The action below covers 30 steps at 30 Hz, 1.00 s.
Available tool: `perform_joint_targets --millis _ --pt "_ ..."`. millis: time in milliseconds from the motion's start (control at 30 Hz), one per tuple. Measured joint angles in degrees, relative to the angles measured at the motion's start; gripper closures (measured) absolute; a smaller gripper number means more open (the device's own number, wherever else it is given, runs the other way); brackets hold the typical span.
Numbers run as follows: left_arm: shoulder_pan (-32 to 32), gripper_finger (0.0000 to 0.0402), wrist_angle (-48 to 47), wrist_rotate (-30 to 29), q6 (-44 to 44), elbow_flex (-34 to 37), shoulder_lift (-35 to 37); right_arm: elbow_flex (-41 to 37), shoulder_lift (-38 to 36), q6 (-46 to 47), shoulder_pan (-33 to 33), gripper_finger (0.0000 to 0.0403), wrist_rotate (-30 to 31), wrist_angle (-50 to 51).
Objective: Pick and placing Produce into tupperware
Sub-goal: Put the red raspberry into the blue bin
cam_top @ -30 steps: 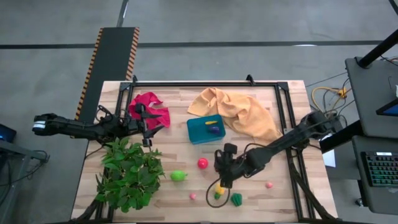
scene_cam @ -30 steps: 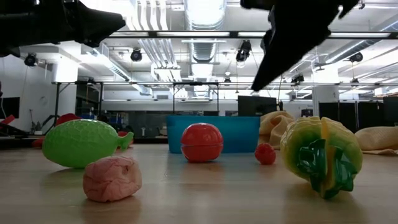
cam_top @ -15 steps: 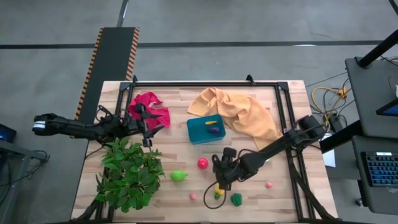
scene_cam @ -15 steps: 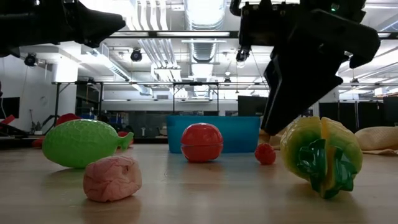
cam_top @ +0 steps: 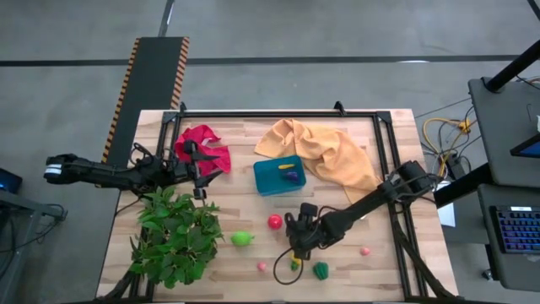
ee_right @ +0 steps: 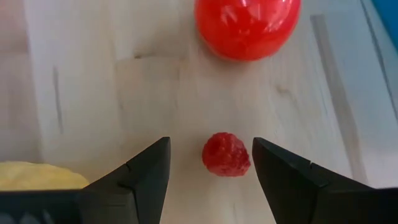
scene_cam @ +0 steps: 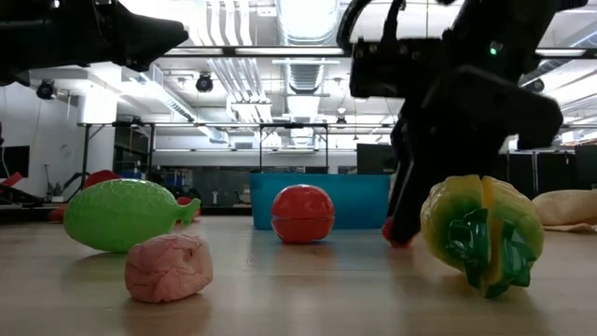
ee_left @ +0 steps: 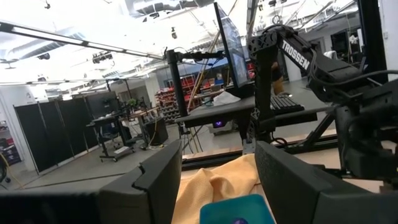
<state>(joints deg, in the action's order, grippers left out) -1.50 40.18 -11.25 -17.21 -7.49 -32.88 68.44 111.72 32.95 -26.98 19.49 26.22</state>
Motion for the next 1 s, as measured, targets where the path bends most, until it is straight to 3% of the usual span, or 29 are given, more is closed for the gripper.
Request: perform_joint_targets --millis 367,767,1000 --pt "-0.02 0.0212 -0.04 -0.15 -0.04 -0.02 -0.09 -0.1 0.63 -0.23 0.38 0.0191 0.01 0.13" --pt "0.0 0.0212 -0.06 -0.15 0.0 -0.09 -0.39 -0.21 0.61 -0.57 0.42 0.0307 -0.09 0.35" --pt "-0.01 0.0212 -0.05 -0.15 0.0 -0.09 -0.37 -0.23 0.39 -2.58 0.42 0.0315 0.0 0.46"
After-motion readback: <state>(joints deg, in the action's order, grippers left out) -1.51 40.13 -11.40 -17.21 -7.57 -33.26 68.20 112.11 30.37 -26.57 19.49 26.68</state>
